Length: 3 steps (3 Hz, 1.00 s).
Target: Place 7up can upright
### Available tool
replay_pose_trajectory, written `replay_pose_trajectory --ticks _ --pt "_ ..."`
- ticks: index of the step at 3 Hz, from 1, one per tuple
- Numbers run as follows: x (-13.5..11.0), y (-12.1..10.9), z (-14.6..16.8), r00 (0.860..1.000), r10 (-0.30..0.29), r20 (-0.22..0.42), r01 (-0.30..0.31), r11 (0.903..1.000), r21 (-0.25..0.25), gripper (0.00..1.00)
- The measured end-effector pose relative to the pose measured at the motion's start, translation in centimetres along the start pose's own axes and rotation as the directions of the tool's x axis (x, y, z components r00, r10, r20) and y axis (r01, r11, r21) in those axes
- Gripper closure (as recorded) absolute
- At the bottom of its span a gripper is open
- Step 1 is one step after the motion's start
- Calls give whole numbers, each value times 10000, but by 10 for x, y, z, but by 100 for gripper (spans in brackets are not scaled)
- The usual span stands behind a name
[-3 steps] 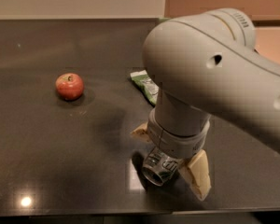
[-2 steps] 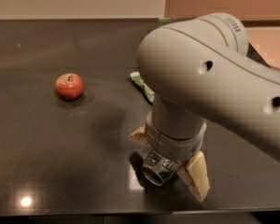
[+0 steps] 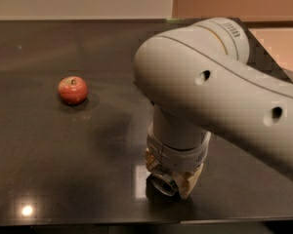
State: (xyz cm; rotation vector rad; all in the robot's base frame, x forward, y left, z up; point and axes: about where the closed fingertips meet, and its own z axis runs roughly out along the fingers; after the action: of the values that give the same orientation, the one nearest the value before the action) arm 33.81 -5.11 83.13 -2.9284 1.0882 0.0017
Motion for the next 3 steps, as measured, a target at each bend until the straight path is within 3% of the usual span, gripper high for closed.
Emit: replay_pose_trajectory --ticks 1,2,3 --pt "3 -3 -6 9996 125 247 -125 9999 -8 72" --pt "4 -14 -38 9936 559 978 -593 9977 314 95" --pt "6 -24 -66 9750 1122 1917 -1263 9900 629 100"
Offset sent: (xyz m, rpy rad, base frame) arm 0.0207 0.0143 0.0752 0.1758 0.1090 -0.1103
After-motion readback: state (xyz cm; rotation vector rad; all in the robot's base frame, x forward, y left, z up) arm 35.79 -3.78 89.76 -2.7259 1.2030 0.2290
